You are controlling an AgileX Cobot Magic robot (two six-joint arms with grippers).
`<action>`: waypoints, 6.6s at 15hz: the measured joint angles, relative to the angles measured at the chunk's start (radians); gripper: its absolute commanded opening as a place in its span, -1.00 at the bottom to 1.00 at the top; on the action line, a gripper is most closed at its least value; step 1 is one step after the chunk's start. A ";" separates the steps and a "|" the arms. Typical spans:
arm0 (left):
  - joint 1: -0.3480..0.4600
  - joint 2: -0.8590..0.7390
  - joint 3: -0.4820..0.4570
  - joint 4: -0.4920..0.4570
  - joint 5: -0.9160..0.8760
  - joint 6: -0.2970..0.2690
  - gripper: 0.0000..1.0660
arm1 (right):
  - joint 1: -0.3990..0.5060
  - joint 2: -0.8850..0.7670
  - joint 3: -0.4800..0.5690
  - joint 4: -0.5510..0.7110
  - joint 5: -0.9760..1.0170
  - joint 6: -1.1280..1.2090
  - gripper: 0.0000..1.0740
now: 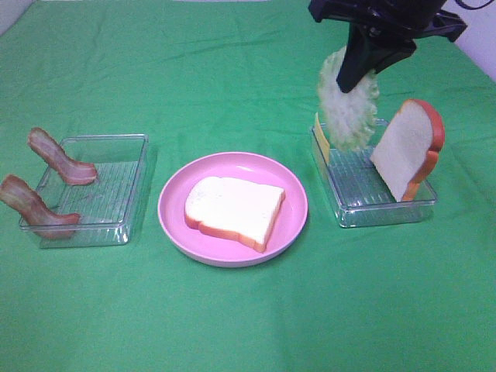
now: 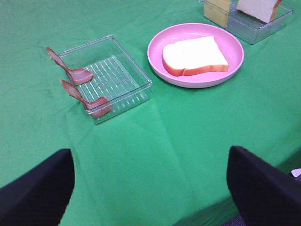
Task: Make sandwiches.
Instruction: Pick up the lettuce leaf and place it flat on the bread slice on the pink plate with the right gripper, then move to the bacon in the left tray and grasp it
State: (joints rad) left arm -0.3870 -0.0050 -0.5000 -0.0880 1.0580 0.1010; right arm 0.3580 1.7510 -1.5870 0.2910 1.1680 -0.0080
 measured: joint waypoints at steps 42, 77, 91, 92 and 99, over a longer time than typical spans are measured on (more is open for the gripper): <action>0.000 0.000 0.000 0.000 -0.001 0.000 0.56 | 0.156 -0.205 0.214 -0.076 -0.162 -0.099 0.28; 0.000 0.453 -0.038 0.007 -0.092 -0.366 0.47 | 0.156 -1.757 1.079 -0.178 -0.106 -0.135 0.28; 0.147 1.637 -0.670 0.047 0.018 -0.471 0.43 | 0.156 -1.757 1.079 -0.178 -0.106 -0.135 0.28; 0.173 1.657 -0.695 0.052 0.018 -0.467 0.43 | 0.156 -1.757 1.079 -0.178 -0.106 -0.135 0.28; 0.275 1.813 -0.740 0.088 -0.130 -0.420 0.43 | 0.156 -1.757 1.079 -0.178 -0.106 -0.135 0.28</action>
State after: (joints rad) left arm -0.1120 1.8080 -1.2400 0.0000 0.9280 -0.3190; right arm 0.5140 -0.0060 -0.5080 0.1130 1.0620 -0.1430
